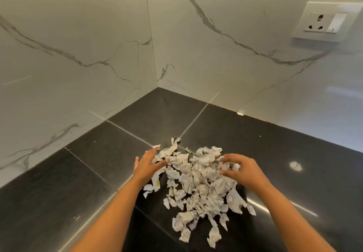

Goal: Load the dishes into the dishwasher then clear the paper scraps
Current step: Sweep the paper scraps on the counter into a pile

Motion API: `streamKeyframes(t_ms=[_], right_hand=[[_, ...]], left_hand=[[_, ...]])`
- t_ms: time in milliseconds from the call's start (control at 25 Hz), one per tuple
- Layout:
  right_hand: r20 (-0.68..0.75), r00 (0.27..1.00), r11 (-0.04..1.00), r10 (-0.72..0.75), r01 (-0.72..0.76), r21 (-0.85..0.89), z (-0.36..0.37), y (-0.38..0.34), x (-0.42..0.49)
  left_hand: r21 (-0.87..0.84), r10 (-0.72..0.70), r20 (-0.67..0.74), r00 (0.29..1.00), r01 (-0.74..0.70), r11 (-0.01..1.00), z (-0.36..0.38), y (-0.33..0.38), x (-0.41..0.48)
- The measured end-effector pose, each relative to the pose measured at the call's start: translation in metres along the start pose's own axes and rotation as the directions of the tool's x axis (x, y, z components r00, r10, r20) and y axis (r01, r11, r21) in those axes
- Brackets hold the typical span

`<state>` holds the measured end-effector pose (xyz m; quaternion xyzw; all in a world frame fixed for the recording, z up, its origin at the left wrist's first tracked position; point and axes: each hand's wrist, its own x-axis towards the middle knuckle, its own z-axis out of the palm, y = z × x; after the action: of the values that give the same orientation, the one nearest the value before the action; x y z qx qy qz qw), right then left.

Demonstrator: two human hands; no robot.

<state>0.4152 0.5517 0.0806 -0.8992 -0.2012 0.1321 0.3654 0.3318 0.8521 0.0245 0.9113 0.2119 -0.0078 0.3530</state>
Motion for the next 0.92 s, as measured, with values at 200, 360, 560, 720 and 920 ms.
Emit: streamKeyframes(t_ms=[200, 360, 560, 720, 920], right_hand=[[0.088, 0.99, 0.975, 0.114, -0.094, -0.199, 0.015, 0.032, -0.036], [0.023, 0.995, 0.986, 0.096, -0.092, -0.136, 0.016, 0.028, -0.046], [0.073, 0.966, 0.953, 0.25, -0.232, -0.196, 0.003, 0.036, -0.076], [0.141, 0.965, 0.971, 0.222, -0.206, -0.123, 0.034, 0.027, -0.103], [0.025, 0.992, 0.991, 0.124, -0.125, 0.047, 0.07, 0.003, -0.104]], left_hand=[[-0.233, 0.053, -0.041, 0.998, -0.062, 0.97, 0.037, 0.012, -0.033], [-0.599, -0.018, -0.047, 0.999, -0.013, 0.801, 0.021, 0.022, -0.047], [-0.513, 0.055, -0.064, 0.996, -0.08, 0.855, 0.028, 0.009, -0.077], [-0.318, 0.157, -0.015, 0.987, -0.154, 0.936, 0.036, -0.005, -0.098], [0.17, 0.268, 0.146, 0.952, -0.291, 0.941, 0.045, 0.001, -0.113]])
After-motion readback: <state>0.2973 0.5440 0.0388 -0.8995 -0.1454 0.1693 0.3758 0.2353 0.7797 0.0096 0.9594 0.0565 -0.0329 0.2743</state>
